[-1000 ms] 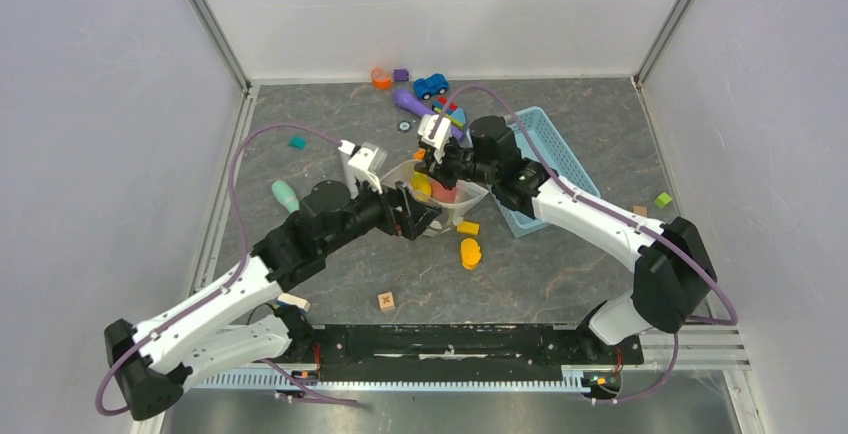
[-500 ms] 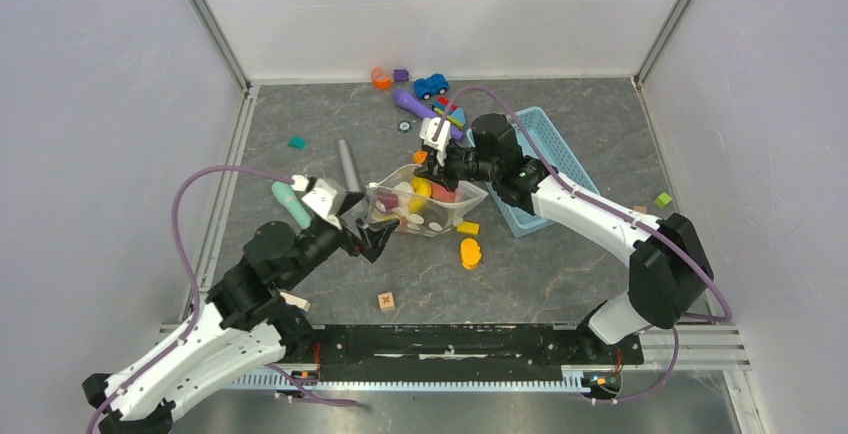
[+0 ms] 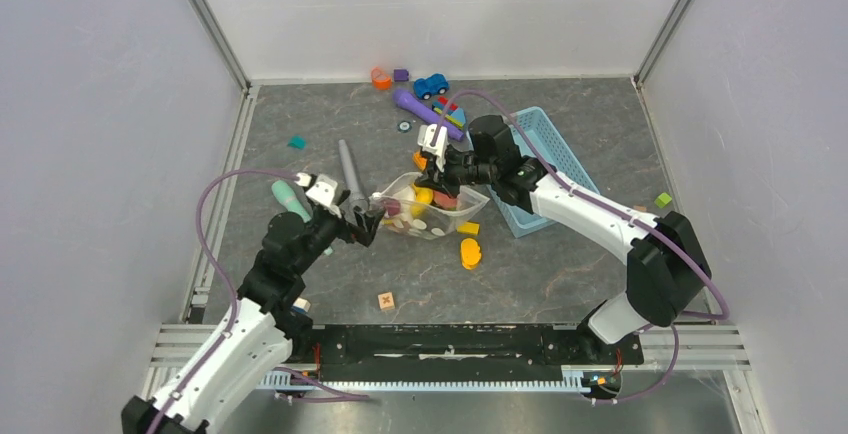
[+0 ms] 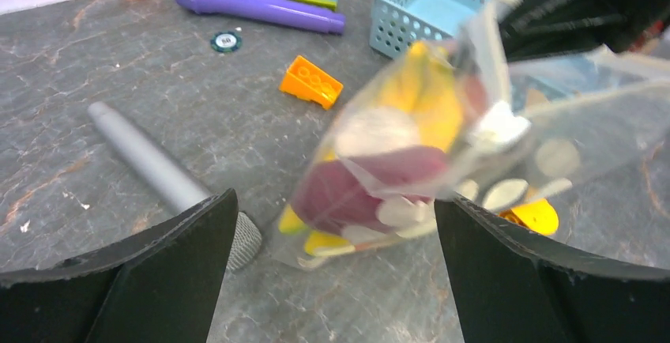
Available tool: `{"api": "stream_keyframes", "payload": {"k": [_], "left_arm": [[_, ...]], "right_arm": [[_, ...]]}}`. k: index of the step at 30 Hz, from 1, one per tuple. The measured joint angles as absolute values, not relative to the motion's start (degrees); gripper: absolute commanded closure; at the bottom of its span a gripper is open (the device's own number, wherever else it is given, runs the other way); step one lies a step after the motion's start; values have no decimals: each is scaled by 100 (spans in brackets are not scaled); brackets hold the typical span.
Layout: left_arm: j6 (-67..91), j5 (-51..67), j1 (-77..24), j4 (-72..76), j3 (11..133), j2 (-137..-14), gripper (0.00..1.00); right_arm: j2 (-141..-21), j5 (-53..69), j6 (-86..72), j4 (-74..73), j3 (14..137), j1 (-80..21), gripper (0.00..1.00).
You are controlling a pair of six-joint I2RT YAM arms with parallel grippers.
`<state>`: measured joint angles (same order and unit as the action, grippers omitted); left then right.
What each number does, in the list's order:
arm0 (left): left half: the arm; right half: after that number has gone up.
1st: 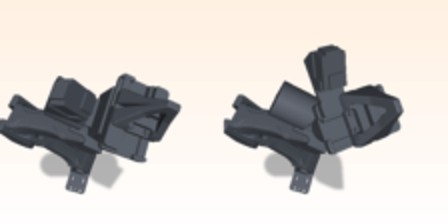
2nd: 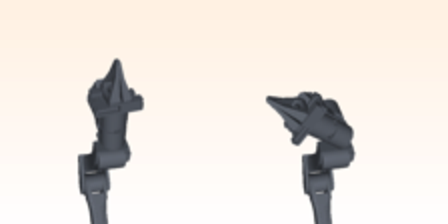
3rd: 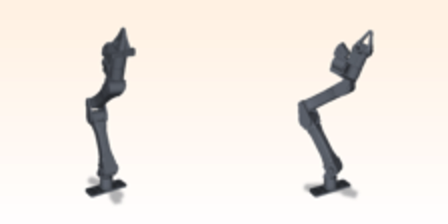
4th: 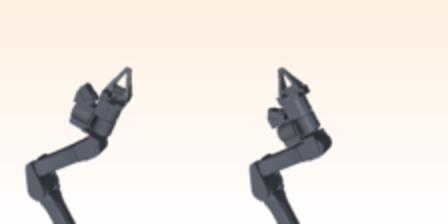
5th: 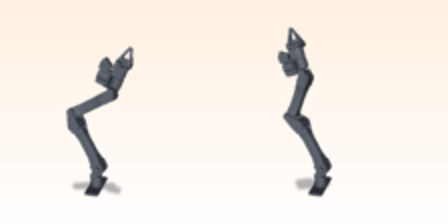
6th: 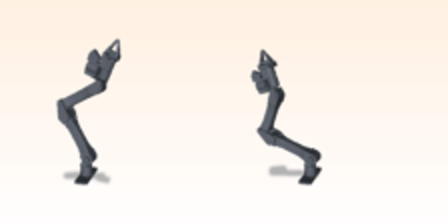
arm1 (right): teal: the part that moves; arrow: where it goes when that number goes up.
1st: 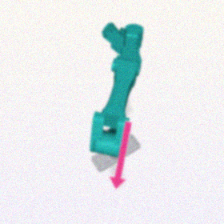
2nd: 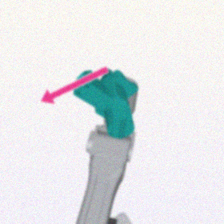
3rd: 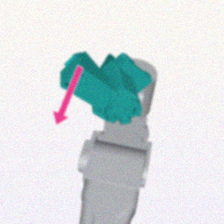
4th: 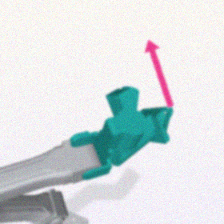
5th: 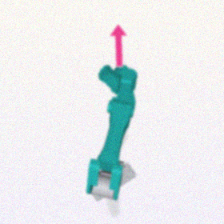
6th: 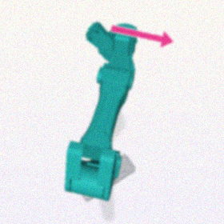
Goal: Place the food in the zip-top bag and seal the zipper
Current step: Adjust the zipper food storage bag at the center of the board.
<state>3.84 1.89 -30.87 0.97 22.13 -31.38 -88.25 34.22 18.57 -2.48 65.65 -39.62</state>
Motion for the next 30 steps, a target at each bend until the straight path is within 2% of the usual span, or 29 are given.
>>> {"api": "stream_keyframes", "payload": {"k": [4, 7, 12, 17, 22, 24, 25, 27, 30], "left_arm": [[711, 1763, -1732, 1070, 2069, -3632, 8], [888, 2674, -1435, 1776, 2056, -4209, 19], [1026, 3645, -1367, 2534, 1994, -4617, 28], [1133, 4187, -1358, 3085, 1929, -4611, 58], [1175, 4394, -1358, 3321, 1916, -4611, 75], [1184, 4427, -1358, 3352, 1911, -4611, 90], [1188, 4469, -1358, 3358, 1911, -4611, 98], [1208, 4543, -1358, 3363, 1911, -4609, 98], [1214, 4628, -1358, 3358, 1909, -4582, 98]], "right_arm": [[-8862, 3509, 1903, -360, 6622, -3962, 99], [-8866, 3529, 1942, -405, 6630, -3957, 99], [-8866, 3583, 1968, -493, 6630, -3927, 99], [-8866, 3605, 1986, -532, 6630, -3924, 99], [-8866, 3662, 1986, -532, 6630, -3920, 98], [-8866, 3704, 1984, -534, 6630, -3920, 97], [-8866, 3715, 1981, -534, 6630, -3920, 95], [-8866, 3734, 1981, -537, 6630, -3920, 84], [-8866, 3728, 1968, -550, 6630, -3909, 48]]}}
